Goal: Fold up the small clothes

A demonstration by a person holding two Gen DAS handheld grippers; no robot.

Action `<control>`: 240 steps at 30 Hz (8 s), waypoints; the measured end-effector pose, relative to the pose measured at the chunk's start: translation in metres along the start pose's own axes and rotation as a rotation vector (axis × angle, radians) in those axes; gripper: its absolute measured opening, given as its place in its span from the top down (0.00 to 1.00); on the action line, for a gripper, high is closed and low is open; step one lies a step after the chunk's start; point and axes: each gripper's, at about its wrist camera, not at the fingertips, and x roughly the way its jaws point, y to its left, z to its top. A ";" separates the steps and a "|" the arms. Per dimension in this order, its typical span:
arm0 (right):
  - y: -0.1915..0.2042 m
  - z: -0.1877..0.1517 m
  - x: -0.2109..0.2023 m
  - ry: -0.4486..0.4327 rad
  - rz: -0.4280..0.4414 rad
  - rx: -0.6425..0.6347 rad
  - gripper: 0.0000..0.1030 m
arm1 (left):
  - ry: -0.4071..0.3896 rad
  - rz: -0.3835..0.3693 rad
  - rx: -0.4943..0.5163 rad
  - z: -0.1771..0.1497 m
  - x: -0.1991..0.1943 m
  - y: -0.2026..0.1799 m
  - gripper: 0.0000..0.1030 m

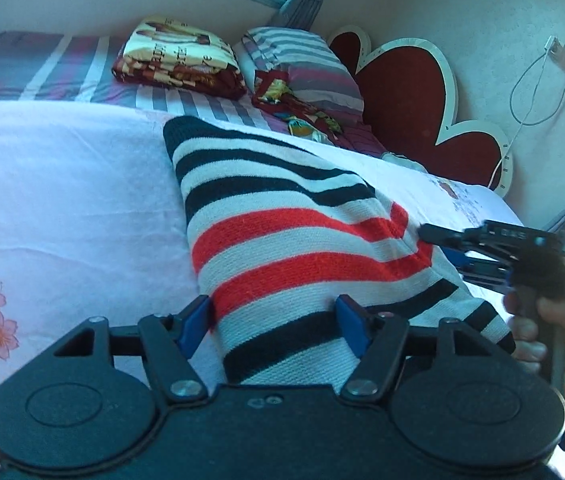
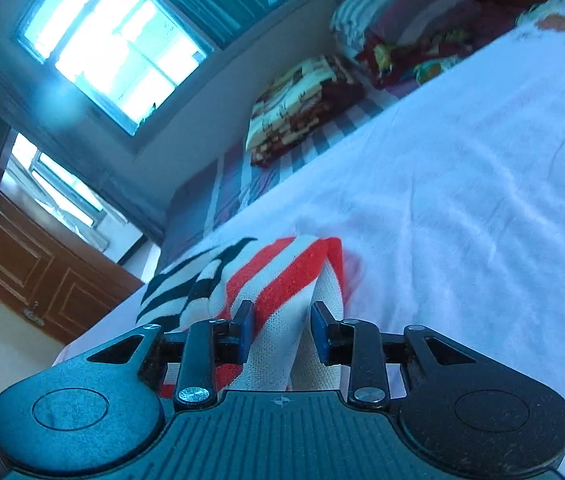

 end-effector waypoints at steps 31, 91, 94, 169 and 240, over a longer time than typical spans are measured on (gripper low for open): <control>-0.053 -0.139 -0.068 -0.030 0.225 0.523 0.89 | -0.069 0.018 -0.112 -0.061 -0.069 0.009 0.35; 0.072 -0.051 -0.027 -0.007 -0.081 -0.539 0.68 | 0.020 0.167 0.089 0.009 0.001 -0.024 0.25; 0.062 -0.068 -0.005 0.061 -0.192 -0.561 0.68 | 0.027 0.165 0.056 0.005 0.010 -0.019 0.22; 0.312 -0.223 0.106 0.211 0.078 -0.599 0.67 | -0.040 0.179 0.034 -0.031 -0.206 0.149 0.50; 0.321 -0.334 0.110 0.217 -0.120 -0.844 1.00 | -0.096 0.455 0.186 -0.127 -0.256 0.156 0.68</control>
